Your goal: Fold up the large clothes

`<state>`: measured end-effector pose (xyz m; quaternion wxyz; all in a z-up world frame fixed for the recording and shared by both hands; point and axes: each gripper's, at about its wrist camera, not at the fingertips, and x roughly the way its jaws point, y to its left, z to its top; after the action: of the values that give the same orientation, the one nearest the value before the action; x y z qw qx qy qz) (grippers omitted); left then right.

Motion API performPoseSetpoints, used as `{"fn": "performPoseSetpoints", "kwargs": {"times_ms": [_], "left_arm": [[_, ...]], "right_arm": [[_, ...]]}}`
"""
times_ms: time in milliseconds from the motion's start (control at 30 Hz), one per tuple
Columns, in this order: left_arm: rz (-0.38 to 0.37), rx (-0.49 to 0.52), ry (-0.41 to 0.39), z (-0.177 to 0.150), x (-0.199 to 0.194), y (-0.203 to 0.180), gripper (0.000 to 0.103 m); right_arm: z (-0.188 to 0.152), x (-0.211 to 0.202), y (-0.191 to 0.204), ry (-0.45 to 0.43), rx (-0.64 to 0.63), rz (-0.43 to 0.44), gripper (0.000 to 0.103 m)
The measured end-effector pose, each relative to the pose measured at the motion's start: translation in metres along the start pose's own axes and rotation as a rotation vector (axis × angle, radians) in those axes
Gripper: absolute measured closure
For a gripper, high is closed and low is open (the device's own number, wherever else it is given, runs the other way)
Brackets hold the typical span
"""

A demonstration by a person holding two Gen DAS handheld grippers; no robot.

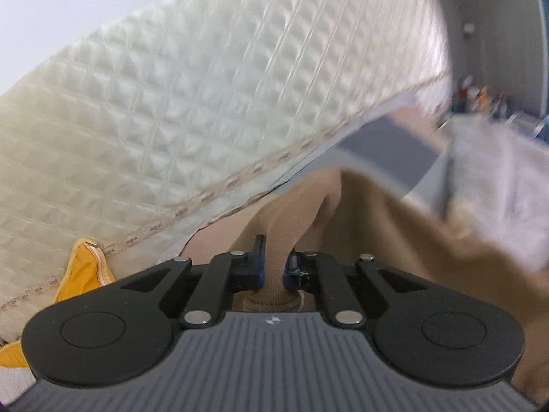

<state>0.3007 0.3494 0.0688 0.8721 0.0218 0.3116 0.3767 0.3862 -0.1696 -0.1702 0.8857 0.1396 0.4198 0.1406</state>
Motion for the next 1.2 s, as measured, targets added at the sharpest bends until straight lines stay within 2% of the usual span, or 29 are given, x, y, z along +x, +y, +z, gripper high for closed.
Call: {"fn": "performPoseSetpoints", "kwargs": {"times_ms": [167, 367, 500, 700, 867, 1000, 1067, 1200], "left_arm": [[-0.154, -0.044, -0.015, 0.04, -0.096, -0.019, 0.094], [-0.359, -0.112, 0.017, 0.055, -0.205, -0.078, 0.094], [-0.502, -0.127, 0.028, 0.048, -0.264, -0.139, 0.094], [-0.681, -0.065, 0.061, -0.001, -0.325, -0.26, 0.094], [-0.811, -0.012, 0.142, -0.068, -0.339, -0.355, 0.094], [-0.84, 0.031, 0.208, -0.128, -0.32, -0.41, 0.094], [-0.846, 0.057, 0.238, -0.152, -0.309, -0.428, 0.094], [-0.858, 0.155, 0.248, -0.183, -0.29, -0.437, 0.094]], "right_arm": [[0.001, -0.018, -0.006, -0.029, 0.015, 0.02, 0.087], [0.007, -0.042, -0.02, -0.054, 0.081, 0.08, 0.087], [0.002, -0.061, -0.034, -0.095, 0.122, 0.105, 0.087], [-0.008, -0.082, -0.065, -0.106, 0.209, 0.141, 0.087], [-0.01, -0.104, -0.098, -0.156, 0.317, 0.139, 0.087], [-0.011, -0.117, -0.131, -0.195, 0.406, 0.117, 0.087], [-0.011, -0.121, -0.144, -0.215, 0.439, 0.095, 0.087], [-0.011, -0.123, -0.159, -0.236, 0.475, 0.073, 0.087]]}}
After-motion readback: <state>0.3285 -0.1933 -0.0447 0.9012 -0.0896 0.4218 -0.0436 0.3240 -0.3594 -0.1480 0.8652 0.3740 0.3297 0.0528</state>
